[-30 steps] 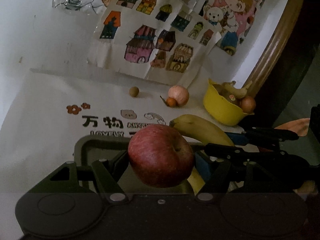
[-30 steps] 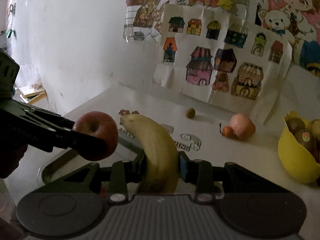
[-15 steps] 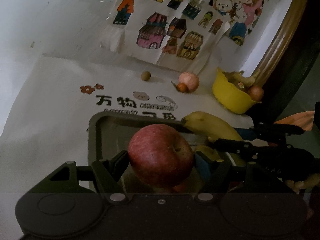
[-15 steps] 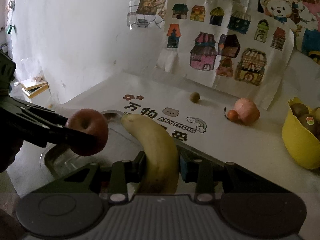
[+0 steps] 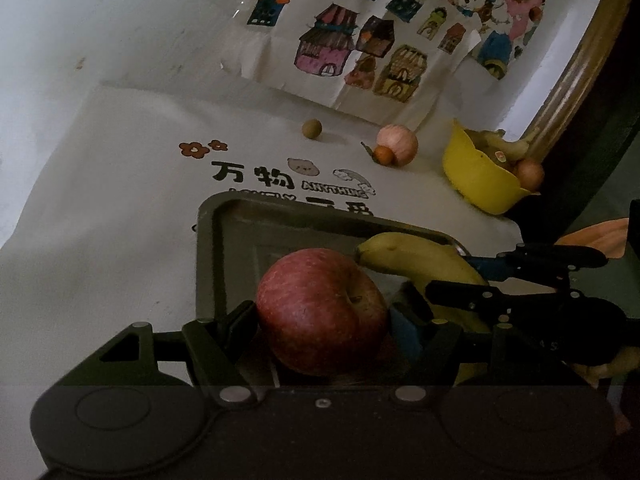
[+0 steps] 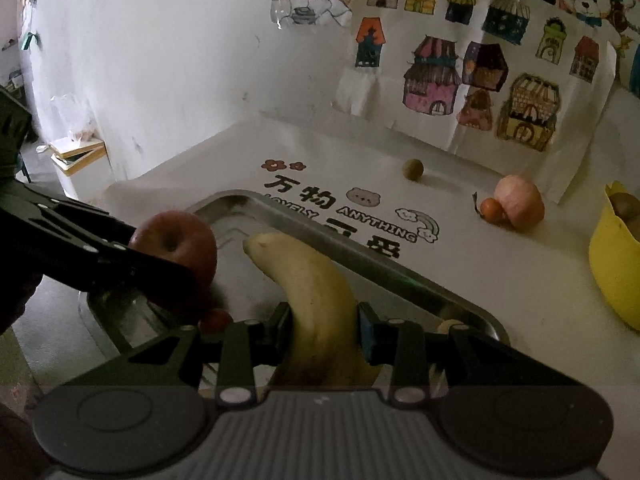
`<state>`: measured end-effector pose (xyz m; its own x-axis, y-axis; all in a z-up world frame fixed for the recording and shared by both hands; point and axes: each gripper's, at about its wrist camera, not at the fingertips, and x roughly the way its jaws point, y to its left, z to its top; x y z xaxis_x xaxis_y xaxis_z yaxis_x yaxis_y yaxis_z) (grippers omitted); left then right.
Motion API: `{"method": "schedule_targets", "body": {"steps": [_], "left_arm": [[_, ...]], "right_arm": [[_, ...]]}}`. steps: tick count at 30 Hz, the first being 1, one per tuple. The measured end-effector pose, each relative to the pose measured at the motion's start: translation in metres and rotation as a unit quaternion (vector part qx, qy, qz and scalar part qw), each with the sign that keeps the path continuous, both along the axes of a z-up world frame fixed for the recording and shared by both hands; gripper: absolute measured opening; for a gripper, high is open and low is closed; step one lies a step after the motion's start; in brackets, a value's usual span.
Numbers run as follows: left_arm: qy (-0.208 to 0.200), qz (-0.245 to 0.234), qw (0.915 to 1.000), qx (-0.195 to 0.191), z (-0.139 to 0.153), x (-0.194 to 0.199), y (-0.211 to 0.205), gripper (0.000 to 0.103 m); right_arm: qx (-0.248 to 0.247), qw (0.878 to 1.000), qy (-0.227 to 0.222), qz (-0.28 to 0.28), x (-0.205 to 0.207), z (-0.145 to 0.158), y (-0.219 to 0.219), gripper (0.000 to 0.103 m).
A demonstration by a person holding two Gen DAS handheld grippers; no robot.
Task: Organize fruits
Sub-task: 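Carry the apple and banana over the metal tray and open both tools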
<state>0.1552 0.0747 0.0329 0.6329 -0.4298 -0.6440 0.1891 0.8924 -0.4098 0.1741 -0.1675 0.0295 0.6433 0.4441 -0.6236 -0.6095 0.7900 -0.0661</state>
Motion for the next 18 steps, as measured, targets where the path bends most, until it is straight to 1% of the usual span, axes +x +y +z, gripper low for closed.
{"method": "schedule_targets", "body": {"steps": [13,18], "left_arm": [[0.001,0.003,1.0,0.009,0.0011,0.0009,-0.0056,0.074],[-0.003,0.004,0.9999,0.014,0.0017,0.0011,-0.0078,0.074]], "right_arm": [[-0.001,1.0,0.006,0.01,0.005,-0.0022,0.0018,0.041],[0.005,1.0,0.0,0.007,0.0035,-0.0007,0.0012,0.041]]}}
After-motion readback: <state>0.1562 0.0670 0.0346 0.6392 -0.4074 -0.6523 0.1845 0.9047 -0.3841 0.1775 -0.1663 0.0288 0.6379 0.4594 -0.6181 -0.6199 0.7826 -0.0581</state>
